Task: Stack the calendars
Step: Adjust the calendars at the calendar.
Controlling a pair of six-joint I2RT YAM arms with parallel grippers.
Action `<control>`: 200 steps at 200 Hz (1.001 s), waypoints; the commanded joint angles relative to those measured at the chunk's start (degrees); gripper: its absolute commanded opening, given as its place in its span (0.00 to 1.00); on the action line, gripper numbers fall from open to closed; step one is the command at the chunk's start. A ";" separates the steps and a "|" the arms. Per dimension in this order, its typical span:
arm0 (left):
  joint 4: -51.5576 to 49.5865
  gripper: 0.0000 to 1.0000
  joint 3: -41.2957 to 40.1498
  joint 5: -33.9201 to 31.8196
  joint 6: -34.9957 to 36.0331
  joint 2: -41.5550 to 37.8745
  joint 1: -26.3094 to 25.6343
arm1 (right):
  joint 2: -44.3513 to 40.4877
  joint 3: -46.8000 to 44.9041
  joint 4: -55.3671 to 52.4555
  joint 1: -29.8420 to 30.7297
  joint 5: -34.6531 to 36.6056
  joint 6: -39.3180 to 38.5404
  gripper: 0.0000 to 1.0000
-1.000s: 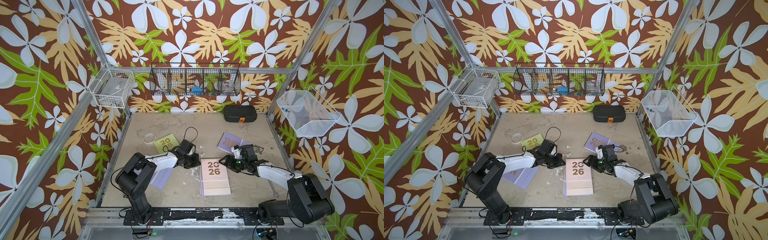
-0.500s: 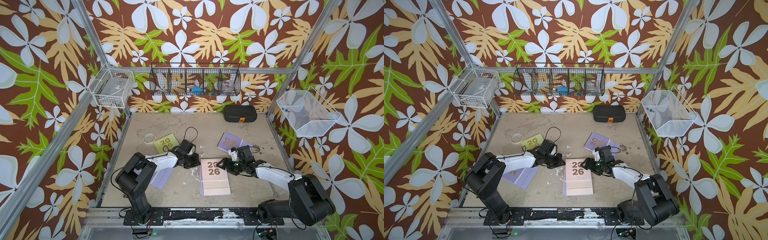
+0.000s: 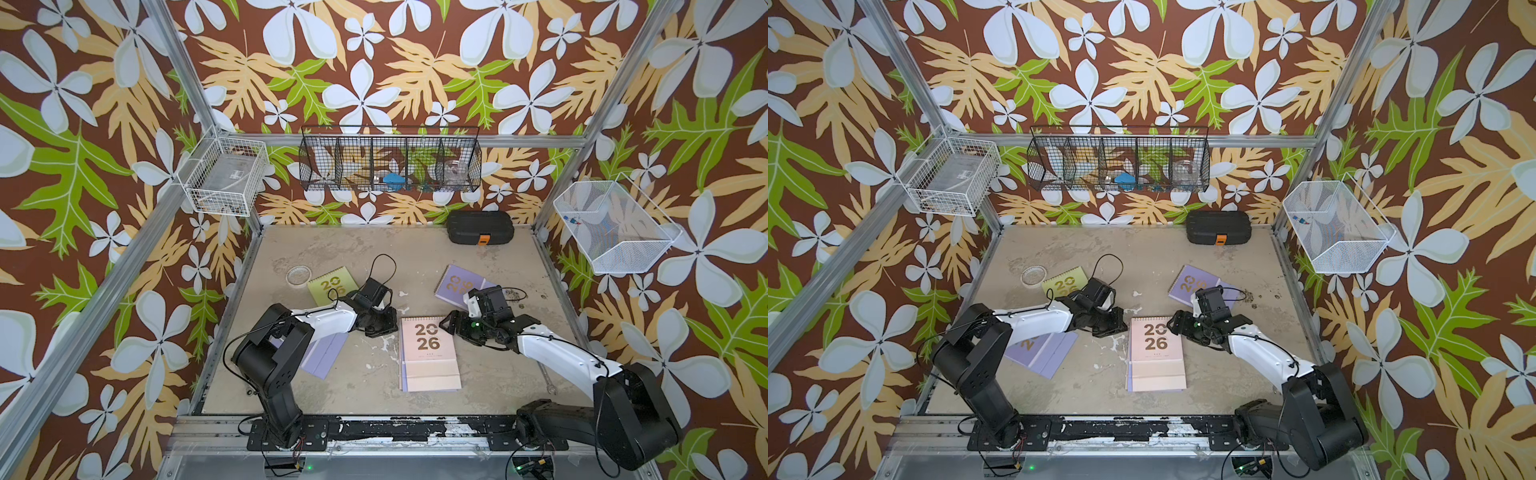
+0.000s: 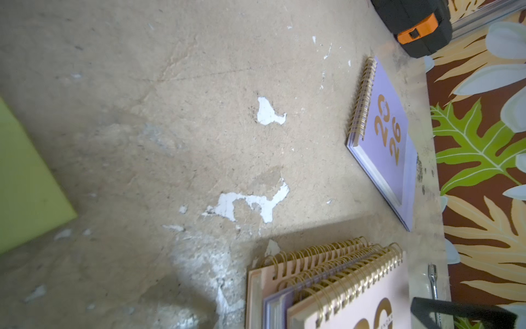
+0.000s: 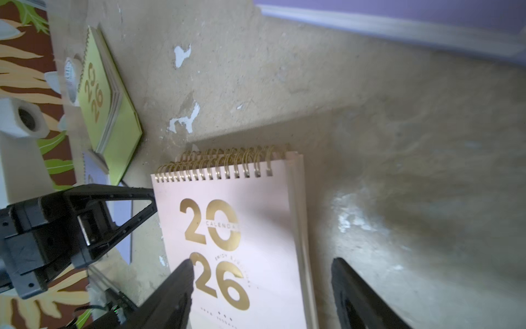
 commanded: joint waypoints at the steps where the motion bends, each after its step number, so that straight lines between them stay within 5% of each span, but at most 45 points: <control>1: -2.97 0.00 -0.08 -1.52 1.74 0.34 0.20 | -0.41 2.01 -8.84 -0.04 8.99 -3.73 0.77; 48: -3.09 0.00 -2.26 -1.36 1.63 -0.80 -0.48 | -1.42 0.72 -14.12 -3.11 14.78 -7.69 0.76; 200: 0.67 0.00 -4.22 1.28 -1.15 0.08 -3.76 | 2.98 -3.13 -8.90 -0.45 3.19 -8.60 0.75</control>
